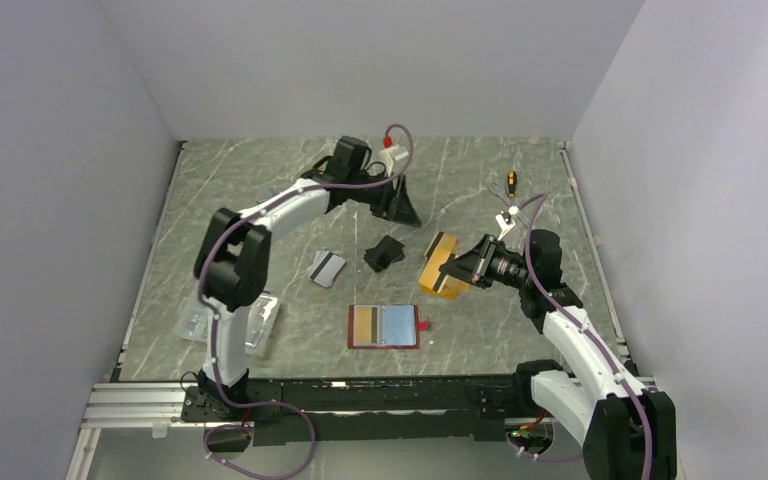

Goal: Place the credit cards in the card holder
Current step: Place the credit card at the center of the board, then turn over the card slot in the card holder.

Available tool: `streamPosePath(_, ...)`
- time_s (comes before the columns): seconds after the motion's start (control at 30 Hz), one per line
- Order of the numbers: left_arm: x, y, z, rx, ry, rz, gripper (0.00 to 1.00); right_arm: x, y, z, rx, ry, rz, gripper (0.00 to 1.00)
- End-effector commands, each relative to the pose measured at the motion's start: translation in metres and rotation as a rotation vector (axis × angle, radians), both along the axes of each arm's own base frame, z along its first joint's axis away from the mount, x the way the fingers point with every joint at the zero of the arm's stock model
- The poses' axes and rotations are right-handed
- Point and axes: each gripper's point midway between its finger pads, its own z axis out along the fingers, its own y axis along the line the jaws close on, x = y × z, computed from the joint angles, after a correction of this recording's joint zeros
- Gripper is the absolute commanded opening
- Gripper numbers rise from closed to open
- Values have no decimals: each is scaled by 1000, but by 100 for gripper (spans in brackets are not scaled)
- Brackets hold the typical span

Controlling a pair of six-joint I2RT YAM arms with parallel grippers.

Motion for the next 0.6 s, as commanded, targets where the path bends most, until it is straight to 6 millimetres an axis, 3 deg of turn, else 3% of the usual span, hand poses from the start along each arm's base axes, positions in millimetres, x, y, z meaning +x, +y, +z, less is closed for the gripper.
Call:
streamPosePath(0.0,-39,12,71,-159,-15,-95,66,16,4,40,33,-126,21,0)
streamPosePath(0.1,-71,18,79,-256,82,-209,64,23,7,54,63,-148,34,0)
streamPosePath(0.23,-93,26,85,-329,106,-284,64,29,10,69,92,-186,46,0)
streamPosePath(0.57,-109,32,96,-387,86,-322,65,33,32,79,115,-211,90,0)
